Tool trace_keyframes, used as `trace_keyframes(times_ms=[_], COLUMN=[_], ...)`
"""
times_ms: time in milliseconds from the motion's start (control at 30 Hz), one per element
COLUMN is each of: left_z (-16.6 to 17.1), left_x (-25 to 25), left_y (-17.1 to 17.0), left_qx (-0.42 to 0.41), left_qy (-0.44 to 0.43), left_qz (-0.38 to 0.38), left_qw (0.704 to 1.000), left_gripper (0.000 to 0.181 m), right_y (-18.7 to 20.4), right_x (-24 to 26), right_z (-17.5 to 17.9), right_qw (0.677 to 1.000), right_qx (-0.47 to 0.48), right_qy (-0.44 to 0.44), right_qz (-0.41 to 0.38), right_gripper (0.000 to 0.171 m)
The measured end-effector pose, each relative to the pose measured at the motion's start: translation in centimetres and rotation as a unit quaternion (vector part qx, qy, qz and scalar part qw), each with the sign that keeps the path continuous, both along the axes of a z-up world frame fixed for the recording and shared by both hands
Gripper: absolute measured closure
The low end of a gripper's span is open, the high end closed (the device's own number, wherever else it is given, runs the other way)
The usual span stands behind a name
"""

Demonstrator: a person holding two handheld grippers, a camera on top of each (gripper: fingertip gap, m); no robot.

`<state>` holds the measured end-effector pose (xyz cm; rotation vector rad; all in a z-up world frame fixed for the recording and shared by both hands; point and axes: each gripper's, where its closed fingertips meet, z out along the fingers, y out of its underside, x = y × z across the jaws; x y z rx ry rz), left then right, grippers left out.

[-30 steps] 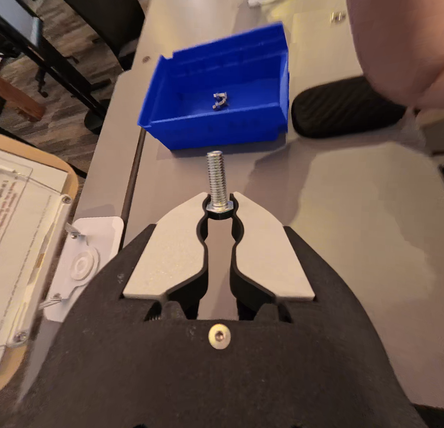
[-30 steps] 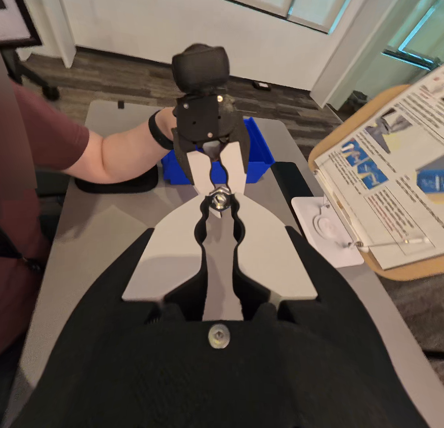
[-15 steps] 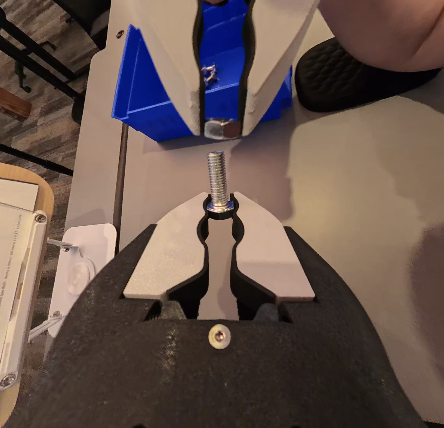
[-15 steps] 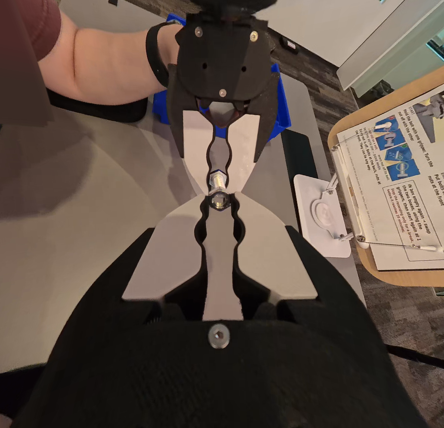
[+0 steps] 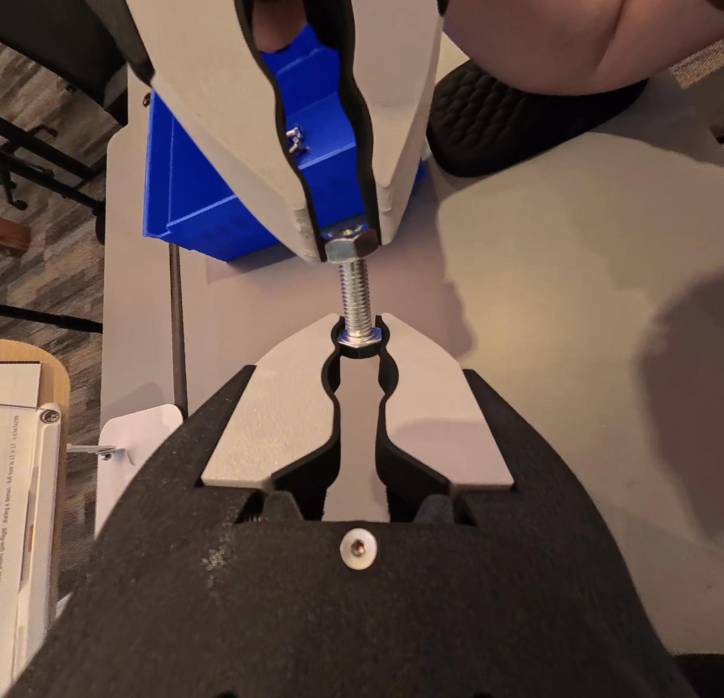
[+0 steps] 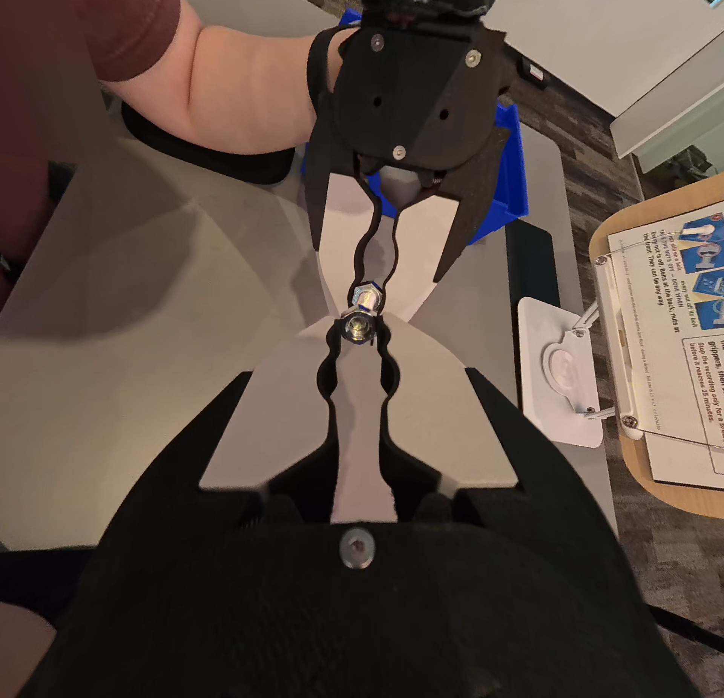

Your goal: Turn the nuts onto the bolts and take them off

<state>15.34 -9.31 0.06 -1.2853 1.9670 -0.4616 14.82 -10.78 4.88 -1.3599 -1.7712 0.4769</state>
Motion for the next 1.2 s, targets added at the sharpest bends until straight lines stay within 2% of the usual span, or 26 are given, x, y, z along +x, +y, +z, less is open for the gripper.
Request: trace_keyframes(times_ms=[100, 233, 367, 533, 800, 1200], left_z=[0.3, 1.3, 1.6, 1.6, 1.3, 2.3], left_x=[-0.1, -0.2, -0.9, -1.3, -1.9, -1.5], left_y=[0.4, 1.3, 2.9, 3.7, 4.7, 3.9], left_qx=[0.014, -0.012, -0.003, 0.026, 0.083, 0.043], left_qy=[-0.003, -0.026, -0.025, -0.014, 0.017, -0.023], left_qz=[0.013, 0.053, 0.103, 0.126, 0.161, 0.141], left_qw=[1.0, 0.998, 0.994, 0.992, 0.983, 0.989], left_gripper=[0.167, 0.167, 0.167, 0.167, 0.167, 0.167], right_y=[0.4, 1.8, 3.3, 3.9, 4.4, 4.0], right_x=[0.0, -0.3, -0.6, -0.9, -0.9, -1.3], right_z=[0.4, 1.4, 1.5, 1.4, 0.8, 2.2], right_qw=[1.0, 0.991, 0.968, 0.938, 0.914, 0.928], right_qx=[-0.014, -0.084, -0.174, -0.265, -0.318, -0.282], right_qy=[0.01, 0.051, 0.084, 0.12, 0.13, 0.149], right_qz=[-0.022, -0.089, -0.16, -0.191, -0.217, -0.19], right_gripper=[0.153, 0.153, 0.153, 0.153, 0.153, 0.153])
